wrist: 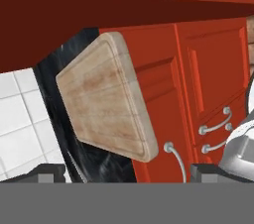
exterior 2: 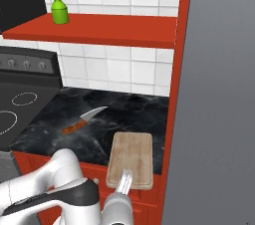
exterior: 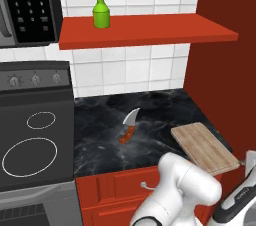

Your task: Move the cutting board and knife to the sink. Then move spray from the shelves to the counter.

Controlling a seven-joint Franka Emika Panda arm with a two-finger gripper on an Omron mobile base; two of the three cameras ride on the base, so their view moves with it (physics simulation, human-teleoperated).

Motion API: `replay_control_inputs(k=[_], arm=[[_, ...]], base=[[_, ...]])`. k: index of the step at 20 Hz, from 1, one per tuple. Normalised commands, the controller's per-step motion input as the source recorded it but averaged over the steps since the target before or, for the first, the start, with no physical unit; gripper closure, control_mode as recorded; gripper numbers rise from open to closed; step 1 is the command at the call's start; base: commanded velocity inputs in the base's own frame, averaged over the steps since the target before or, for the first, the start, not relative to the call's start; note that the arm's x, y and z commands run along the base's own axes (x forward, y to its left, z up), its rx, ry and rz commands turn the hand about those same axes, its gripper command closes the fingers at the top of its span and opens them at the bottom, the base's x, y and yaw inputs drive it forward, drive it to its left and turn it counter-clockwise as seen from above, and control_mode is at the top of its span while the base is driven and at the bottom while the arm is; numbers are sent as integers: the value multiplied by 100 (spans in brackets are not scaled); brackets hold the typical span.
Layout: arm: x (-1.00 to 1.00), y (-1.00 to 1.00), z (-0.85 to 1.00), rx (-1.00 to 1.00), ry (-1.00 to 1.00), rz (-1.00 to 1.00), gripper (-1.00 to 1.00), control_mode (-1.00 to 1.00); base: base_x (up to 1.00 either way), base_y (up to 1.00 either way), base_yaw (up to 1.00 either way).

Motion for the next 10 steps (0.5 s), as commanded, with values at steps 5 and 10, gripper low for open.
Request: replay_control_inputs(k=[5,10], arm=[[14,0,-12,2,-2,0,-100,-100],[15,-2,-21,5,-1,0,-100,-100]], base=[[0,0,0],[0,0,0]])
